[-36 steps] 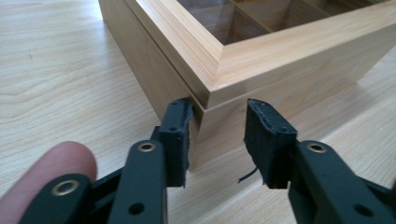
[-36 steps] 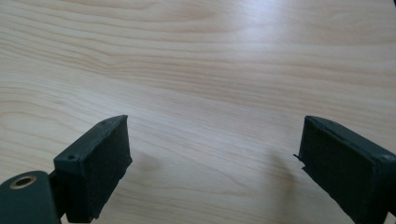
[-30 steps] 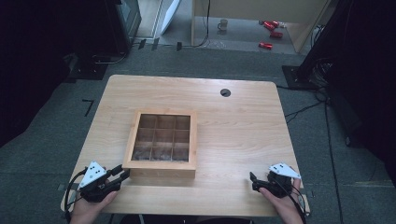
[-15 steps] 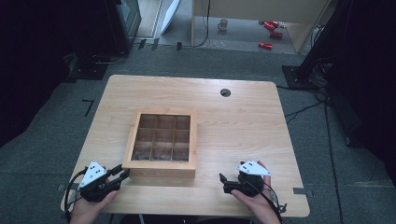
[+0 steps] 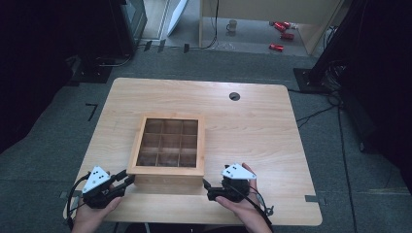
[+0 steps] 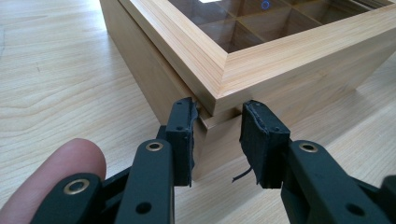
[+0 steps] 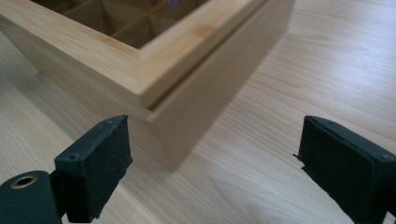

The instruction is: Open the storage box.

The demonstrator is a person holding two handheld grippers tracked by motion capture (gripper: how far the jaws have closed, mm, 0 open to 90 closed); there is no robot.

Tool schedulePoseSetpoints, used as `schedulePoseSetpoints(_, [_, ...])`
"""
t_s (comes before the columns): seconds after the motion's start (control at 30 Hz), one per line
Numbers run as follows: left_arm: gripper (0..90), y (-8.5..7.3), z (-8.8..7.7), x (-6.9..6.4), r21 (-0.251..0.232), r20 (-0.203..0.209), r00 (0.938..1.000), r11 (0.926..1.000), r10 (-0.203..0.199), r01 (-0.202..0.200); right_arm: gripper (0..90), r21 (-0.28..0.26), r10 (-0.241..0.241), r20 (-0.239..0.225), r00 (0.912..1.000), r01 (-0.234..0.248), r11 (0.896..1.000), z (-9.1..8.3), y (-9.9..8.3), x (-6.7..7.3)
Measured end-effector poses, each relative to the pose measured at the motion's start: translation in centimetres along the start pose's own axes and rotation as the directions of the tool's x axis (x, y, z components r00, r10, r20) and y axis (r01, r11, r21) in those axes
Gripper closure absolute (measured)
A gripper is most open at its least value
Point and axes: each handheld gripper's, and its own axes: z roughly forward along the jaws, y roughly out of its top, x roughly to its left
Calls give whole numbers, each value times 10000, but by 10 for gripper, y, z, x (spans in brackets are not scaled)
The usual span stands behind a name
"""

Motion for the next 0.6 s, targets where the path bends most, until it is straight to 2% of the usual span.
schedulePoseSetpoints(0.27, [657, 3, 0, -1, -60, -81, 10000, 10000, 58, -59, 95, 61, -166, -293, 9994, 168, 9998, 17, 8, 19])
schedulePoseSetpoints(0.37, [657, 4, 0, -2, -56, -112, 9999, 10000, 75, -76, 129, -37, -38, -232, 9997, 37, 10000, 20, 8, 19])
schedulePoseSetpoints(0.43, [656, 4, 0, -1, -62, -89, 9999, 10000, 71, -72, 138, -126, 302, -239, 9993, -305, 9995, 21, 9, 16])
schedulePoseSetpoints(0.6, [657, 4, 0, -1, -99, -75, 10000, 9999, 44, -45, 172, -154, 283, -245, 9993, -287, 9995, 22, 10, 16])
